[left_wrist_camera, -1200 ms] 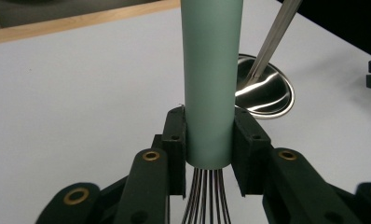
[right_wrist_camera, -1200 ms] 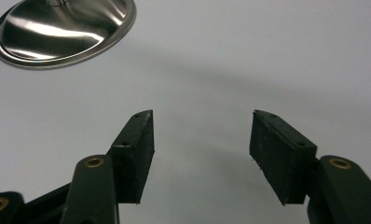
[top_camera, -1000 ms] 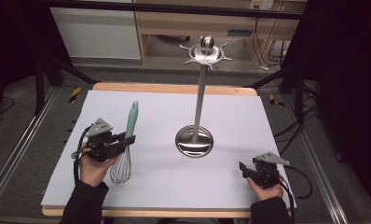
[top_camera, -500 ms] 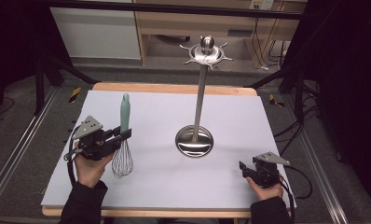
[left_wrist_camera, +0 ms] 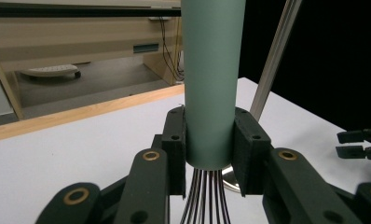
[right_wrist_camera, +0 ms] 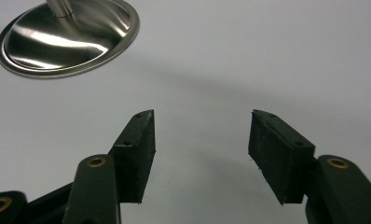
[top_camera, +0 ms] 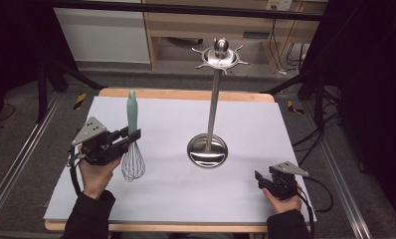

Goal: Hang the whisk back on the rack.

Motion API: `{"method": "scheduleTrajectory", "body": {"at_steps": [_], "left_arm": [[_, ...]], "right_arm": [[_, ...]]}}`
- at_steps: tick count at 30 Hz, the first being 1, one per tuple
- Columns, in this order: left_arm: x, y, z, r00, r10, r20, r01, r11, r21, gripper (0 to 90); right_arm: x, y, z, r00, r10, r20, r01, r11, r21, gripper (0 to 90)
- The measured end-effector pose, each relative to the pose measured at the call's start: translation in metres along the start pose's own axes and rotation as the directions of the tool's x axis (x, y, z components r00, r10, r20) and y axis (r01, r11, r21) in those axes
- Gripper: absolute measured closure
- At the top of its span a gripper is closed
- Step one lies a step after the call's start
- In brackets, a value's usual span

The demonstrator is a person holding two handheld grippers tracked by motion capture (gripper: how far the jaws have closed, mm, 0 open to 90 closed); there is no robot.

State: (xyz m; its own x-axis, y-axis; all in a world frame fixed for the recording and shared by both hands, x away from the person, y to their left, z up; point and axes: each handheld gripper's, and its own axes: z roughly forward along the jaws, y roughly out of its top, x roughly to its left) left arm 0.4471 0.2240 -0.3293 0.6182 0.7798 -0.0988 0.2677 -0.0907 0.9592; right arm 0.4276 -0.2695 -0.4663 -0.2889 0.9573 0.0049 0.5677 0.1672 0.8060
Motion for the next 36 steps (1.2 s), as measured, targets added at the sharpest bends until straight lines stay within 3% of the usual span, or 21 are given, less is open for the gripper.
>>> {"method": "scheduleTrajectory", "body": {"at_steps": [17, 23, 36], "left_arm": [[-0.007, 0.026, 0.007, 0.9996, 0.018, 0.022, -0.018, 0.9996, -0.02, 68.4], [-0.016, 0.044, 0.009, 0.9985, 0.047, 0.029, -0.046, 0.9985, -0.03, 68.4], [-0.031, 0.062, 0.021, 0.9949, 0.092, 0.042, -0.092, 0.9957, -0.016, 68.4]], "right_arm": [[0.003, 0.001, 0.001, 0.9998, -0.019, -0.004, 0.019, 1.0, 0.003, 41.5], [0.004, 0.001, 0.002, 0.9998, -0.019, -0.006, 0.019, 1.0, 0.01, 41.9], [0.003, 0.001, 0.0, 0.9996, -0.021, -0.016, 0.021, 1.0, -0.002, 41.7]]}}
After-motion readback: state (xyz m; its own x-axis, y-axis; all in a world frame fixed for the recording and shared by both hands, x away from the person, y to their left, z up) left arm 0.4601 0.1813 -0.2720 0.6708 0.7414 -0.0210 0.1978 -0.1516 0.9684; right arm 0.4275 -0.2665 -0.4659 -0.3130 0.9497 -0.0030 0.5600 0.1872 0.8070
